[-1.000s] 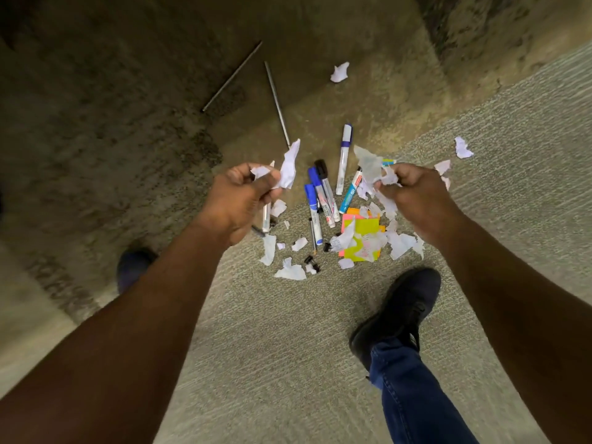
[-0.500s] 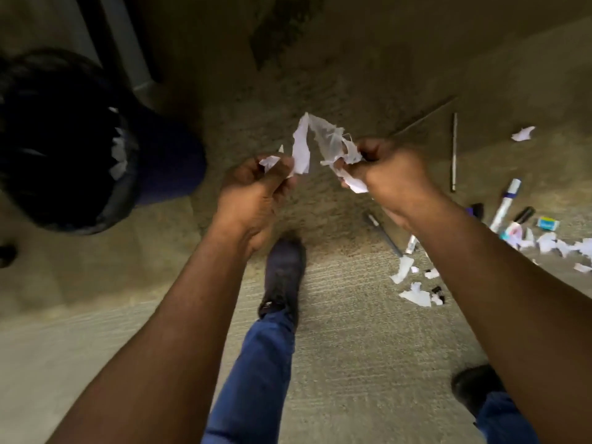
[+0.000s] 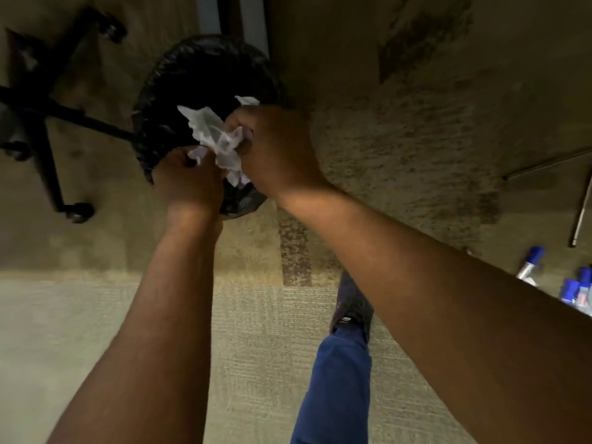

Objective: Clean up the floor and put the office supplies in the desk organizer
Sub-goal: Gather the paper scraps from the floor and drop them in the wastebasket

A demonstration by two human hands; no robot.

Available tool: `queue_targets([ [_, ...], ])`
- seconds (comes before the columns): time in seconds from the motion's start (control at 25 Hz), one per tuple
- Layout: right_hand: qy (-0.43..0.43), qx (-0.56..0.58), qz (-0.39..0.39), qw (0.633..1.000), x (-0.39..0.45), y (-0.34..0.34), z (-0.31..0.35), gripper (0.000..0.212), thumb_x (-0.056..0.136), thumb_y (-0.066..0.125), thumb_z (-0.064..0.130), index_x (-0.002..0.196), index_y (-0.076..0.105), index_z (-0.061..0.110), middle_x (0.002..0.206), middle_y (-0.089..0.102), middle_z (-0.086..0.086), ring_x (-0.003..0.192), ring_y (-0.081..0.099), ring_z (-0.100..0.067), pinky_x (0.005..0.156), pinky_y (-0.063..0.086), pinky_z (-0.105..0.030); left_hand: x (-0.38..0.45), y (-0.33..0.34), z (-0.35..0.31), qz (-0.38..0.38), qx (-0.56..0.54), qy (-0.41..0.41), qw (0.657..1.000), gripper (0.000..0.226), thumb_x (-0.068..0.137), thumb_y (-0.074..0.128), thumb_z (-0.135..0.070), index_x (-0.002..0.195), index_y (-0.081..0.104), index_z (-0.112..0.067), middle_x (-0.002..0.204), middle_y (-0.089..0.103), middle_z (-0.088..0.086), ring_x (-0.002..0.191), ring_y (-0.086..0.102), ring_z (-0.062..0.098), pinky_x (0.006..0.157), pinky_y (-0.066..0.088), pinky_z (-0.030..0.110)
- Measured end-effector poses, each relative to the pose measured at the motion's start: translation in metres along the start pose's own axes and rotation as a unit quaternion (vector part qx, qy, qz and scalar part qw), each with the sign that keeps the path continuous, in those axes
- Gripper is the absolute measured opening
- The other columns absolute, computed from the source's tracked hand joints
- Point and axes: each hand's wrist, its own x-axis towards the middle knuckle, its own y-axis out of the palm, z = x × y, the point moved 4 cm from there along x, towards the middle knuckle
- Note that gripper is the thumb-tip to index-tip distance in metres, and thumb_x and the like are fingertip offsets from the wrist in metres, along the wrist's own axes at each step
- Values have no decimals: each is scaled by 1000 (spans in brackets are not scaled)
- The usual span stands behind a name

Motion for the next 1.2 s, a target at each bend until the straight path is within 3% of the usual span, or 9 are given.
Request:
queue_targets([
  [0.12,9,-62,7,998,28,49,-10,16,92,49,7,84,61,12,83,59,-5,75,53,-13,59,29,-15,44,-6,22,10,79,-30,996,23,86,64,-12,101,64,6,103,68,24,96,67,35,81,55,50],
  [0.24,66,-126,52,988,46,77,-26,31,97,44,13,128,46,8,117,60,-14,106,57,-26,76,42,-31,73,-2,30,133,166,-63,975,39,87,59,-12,125,57,-6,120,63,22,110,62,38,95,51,52],
  [0.36,37,-164,19,986,40,79,-28,27,95,42,7,120,48,2,106,59,-15,95,58,-29,70,36,-31,80,-11,33,185,206,-48,960,52,84,48,-2,134,51,-15,128,59,18,118,56,36,104,45,50],
  [0.44,31,-143,9,989,29,69,-28,29,95,45,5,123,50,3,117,58,-15,107,56,-27,79,40,-31,71,-15,37,166,197,-12,966,54,81,45,-2,132,54,-17,126,61,12,116,58,29,103,46,45],
  [0.56,12,-79,-59,995,-8,38,-28,50,85,57,-3,133,48,2,134,52,-15,125,47,-28,99,40,-33,35,-11,37,55,198,53,977,57,78,47,-17,135,52,-22,125,61,-3,105,62,7,94,48,20],
  [0.72,-3,-106,-182,978,-89,-39,-73,44,81,49,4,123,58,1,119,62,-16,110,55,-29,95,47,-39,-56,40,29,15,204,262,943,42,85,47,-26,122,61,-15,114,67,1,103,62,11,93,47,21],
  [0.92,136,-177,-235,946,-214,-134,-171,32,85,51,5,115,62,6,108,67,-10,99,58,-25,87,48,-35,-178,141,60,140,260,259,920,31,86,48,-24,107,65,-8,99,65,17,75,62,35,72,53,44],
  [1.08,255,-199,-204,924,-316,-179,-249,31,86,53,8,116,62,8,109,67,-11,101,59,-28,86,48,-34,-265,217,109,282,299,269,871,24,88,52,-10,108,66,-7,105,67,12,89,64,32,79,51,35],
  [1.2,420,-166,-94,887,-392,-192,-325,30,86,54,14,115,61,12,110,66,-13,105,60,-31,86,47,-35,-325,267,160,387,329,276,816,26,86,57,-7,111,66,-8,110,68,11,93,66,29,83,51,33],
])
